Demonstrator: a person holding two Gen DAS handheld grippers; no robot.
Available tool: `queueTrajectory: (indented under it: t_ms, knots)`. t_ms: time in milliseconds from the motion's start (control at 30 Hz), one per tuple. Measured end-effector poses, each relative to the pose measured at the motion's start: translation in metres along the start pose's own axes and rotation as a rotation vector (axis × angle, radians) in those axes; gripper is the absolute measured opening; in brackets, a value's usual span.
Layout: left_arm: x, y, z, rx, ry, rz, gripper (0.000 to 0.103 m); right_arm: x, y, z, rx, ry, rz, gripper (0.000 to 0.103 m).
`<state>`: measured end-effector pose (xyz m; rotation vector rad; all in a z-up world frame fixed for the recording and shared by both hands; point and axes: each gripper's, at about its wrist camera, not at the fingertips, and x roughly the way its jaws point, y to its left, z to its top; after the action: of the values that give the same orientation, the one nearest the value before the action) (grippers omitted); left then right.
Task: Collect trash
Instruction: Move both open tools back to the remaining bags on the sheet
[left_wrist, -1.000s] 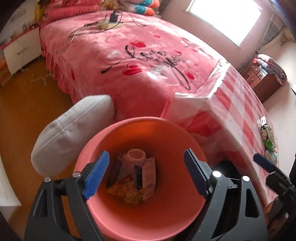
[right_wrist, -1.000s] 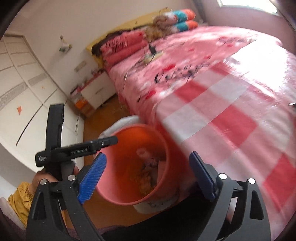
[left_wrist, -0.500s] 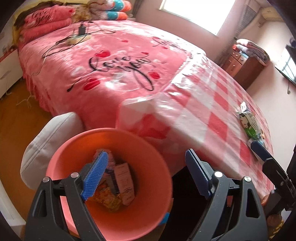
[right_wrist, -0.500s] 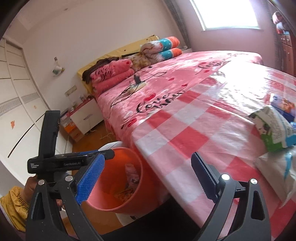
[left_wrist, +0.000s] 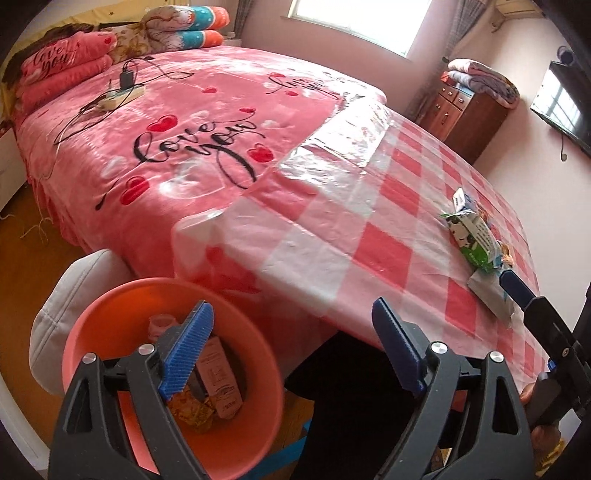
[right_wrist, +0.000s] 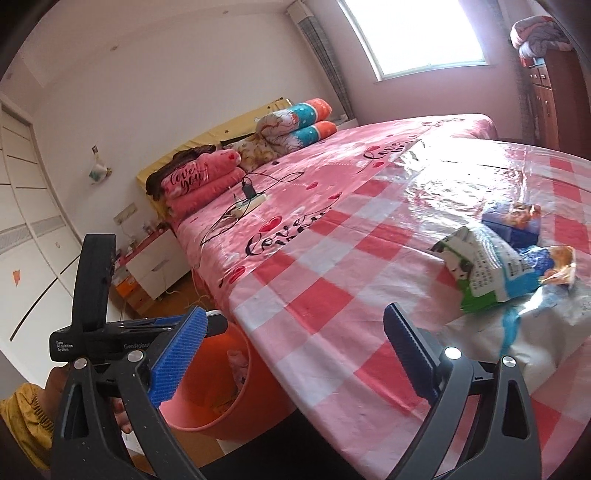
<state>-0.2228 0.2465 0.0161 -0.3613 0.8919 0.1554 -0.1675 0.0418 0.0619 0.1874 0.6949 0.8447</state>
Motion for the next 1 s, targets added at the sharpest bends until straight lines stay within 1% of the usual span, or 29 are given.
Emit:
queueTrajectory:
  t_ms: [367,633,1000]
  knots:
    - [0.007,-0.035,0.005,0.062,0.013,-0.008,0.090,-0.017,-0.023,0.003,0.033,-0.042,-0.027,0.096]
    - [0.012,-0.056,0.008,0.085,0.018,-0.013,0.091,-0.030,-0.040,0.006,0.061,-0.068,-0.054,0.096]
    - [0.023,-0.085,0.009,0.134,0.044,-0.025,0.091,-0.045,-0.067,0.009,0.106,-0.099,-0.085,0.096]
